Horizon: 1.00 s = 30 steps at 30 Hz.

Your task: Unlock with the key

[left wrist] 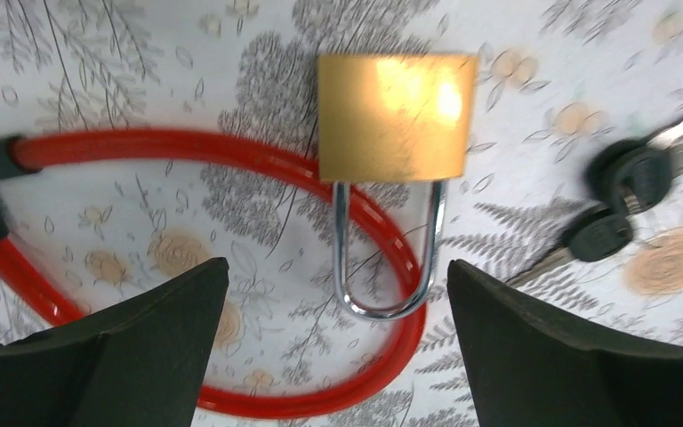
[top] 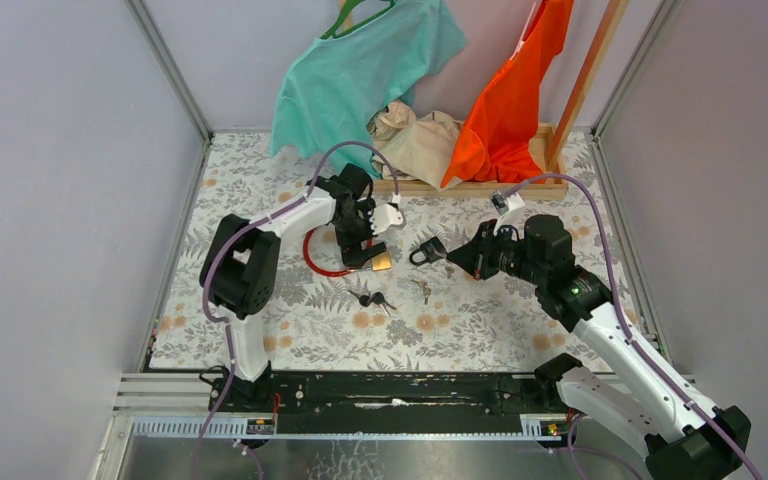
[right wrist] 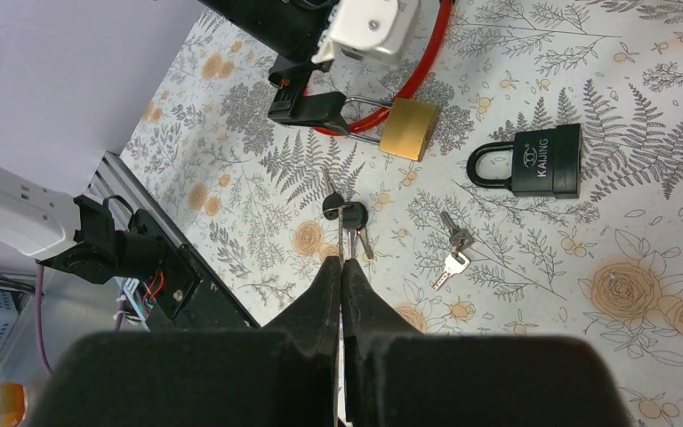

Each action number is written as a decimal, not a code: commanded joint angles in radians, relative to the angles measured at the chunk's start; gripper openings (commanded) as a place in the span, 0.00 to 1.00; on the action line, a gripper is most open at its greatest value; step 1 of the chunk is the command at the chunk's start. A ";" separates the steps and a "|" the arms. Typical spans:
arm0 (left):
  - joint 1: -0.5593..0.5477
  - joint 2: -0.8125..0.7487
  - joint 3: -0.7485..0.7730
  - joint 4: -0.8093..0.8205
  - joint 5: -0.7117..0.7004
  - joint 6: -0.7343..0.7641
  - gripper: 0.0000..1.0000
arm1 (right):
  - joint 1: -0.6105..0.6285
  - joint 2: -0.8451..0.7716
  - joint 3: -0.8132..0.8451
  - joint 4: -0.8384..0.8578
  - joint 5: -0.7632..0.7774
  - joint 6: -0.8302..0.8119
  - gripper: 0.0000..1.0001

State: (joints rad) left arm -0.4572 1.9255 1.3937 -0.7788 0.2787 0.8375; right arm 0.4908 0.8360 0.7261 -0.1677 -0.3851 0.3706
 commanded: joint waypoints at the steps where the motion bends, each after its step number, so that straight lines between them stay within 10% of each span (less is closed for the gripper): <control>1: 0.004 -0.057 -0.023 0.090 0.225 -0.043 1.00 | -0.003 0.001 0.032 0.048 -0.008 0.001 0.00; 19: -0.032 -0.151 -0.338 0.622 0.211 -0.208 1.00 | -0.002 0.005 0.039 0.040 0.009 0.009 0.00; 30: -0.053 -0.156 -0.369 0.638 0.195 -0.129 1.00 | -0.002 0.029 0.092 0.004 0.005 -0.025 0.00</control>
State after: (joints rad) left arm -0.4988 1.8030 1.0443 -0.2119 0.4683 0.6575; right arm 0.4908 0.8627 0.7521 -0.1776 -0.3828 0.3645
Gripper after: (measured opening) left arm 0.997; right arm 0.011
